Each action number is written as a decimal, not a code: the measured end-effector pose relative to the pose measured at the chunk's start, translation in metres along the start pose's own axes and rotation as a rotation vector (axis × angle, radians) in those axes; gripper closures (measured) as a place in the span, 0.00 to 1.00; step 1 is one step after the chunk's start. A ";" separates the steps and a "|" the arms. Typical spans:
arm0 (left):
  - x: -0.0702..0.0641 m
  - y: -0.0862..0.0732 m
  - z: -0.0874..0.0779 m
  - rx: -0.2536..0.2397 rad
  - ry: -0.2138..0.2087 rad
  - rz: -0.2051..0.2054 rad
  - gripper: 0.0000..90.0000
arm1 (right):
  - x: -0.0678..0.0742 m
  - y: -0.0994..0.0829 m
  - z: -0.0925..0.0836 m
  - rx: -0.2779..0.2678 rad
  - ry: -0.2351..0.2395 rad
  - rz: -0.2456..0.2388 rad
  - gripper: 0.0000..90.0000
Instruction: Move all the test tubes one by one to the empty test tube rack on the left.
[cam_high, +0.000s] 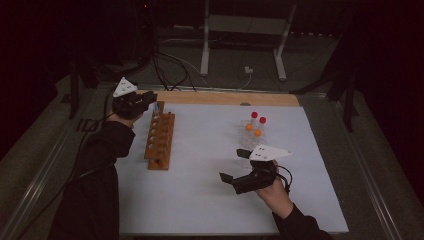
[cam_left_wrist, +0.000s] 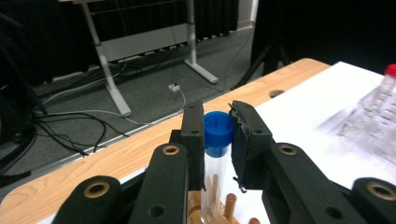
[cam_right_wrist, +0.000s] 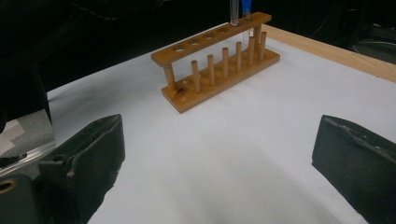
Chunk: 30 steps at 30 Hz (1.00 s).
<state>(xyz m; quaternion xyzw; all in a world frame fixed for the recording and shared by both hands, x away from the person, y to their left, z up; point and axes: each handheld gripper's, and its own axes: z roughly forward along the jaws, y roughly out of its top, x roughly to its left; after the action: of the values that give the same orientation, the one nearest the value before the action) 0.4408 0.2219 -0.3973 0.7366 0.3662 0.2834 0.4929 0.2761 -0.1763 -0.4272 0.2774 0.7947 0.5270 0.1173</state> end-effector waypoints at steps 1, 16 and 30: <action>0.001 -0.003 0.002 0.003 0.001 -0.010 0.86 | 0.000 0.000 0.000 0.001 0.001 0.000 0.03; 0.001 -0.032 0.016 0.059 -0.002 -0.042 0.86 | 0.000 0.000 0.000 -0.002 0.004 0.002 0.03; -0.001 -0.048 0.021 0.077 0.007 -0.057 0.86 | 0.002 -0.001 -0.001 -0.003 0.013 -0.001 0.03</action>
<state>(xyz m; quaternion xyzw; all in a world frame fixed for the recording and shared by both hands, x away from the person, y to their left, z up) 0.4439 0.2218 -0.4496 0.7432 0.3994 0.2573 0.4711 0.2742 -0.1760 -0.4273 0.2733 0.7949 0.5299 0.1126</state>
